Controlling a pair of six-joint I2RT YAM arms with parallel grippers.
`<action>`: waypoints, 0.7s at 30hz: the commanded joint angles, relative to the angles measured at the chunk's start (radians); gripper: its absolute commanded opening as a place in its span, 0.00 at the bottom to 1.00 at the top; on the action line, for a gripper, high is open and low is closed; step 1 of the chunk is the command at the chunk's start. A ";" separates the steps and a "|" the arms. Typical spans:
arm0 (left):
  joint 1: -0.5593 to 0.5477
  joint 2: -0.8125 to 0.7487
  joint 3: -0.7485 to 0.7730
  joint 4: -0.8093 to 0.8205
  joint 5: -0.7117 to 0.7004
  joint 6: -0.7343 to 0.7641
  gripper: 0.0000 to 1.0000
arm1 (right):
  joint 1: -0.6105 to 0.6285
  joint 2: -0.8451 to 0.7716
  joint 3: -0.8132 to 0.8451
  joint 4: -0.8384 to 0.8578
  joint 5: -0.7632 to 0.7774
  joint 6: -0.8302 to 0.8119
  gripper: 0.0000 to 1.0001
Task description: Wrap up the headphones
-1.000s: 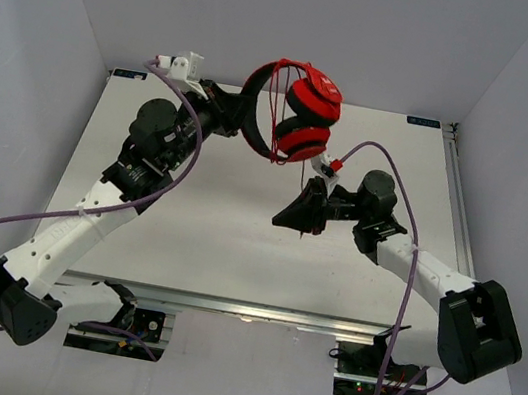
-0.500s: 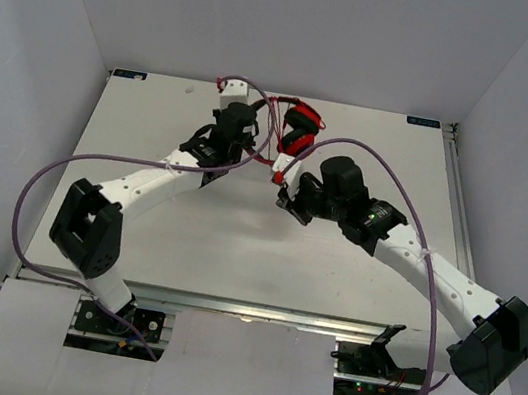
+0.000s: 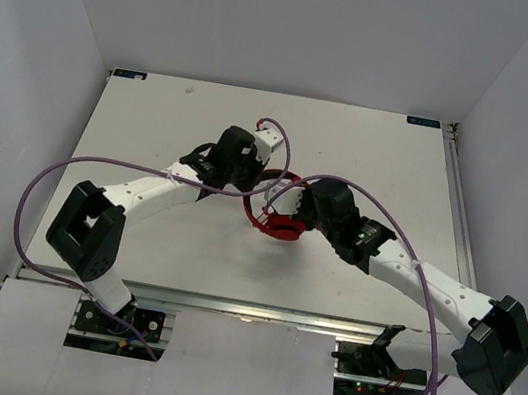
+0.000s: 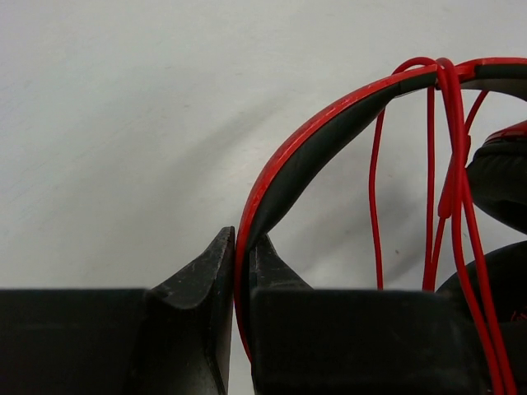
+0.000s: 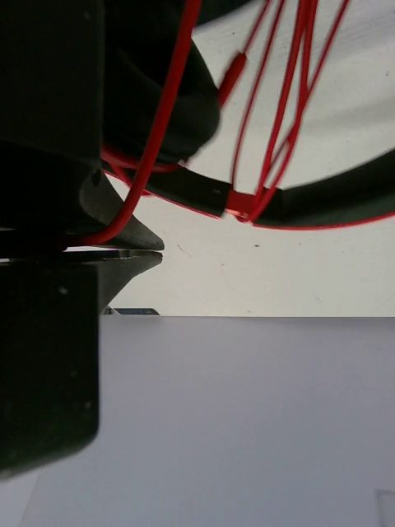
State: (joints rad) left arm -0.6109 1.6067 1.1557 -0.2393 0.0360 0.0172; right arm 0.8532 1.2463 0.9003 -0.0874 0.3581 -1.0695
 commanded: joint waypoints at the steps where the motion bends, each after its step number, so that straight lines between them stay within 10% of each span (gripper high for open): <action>1: -0.001 -0.102 -0.072 0.008 0.407 0.150 0.00 | -0.015 0.014 -0.080 0.306 0.043 -0.134 0.08; 11: 0.022 -0.141 -0.244 0.208 0.533 0.167 0.00 | -0.217 0.072 -0.044 0.107 -0.520 0.034 0.13; 21: 0.028 0.076 -0.208 0.373 0.373 0.081 0.00 | -0.220 0.311 0.044 0.155 -0.540 0.135 0.11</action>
State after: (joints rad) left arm -0.5899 1.6566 0.9055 0.0344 0.4166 0.1474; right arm 0.6305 1.5079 0.8780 0.0262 -0.1428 -1.0037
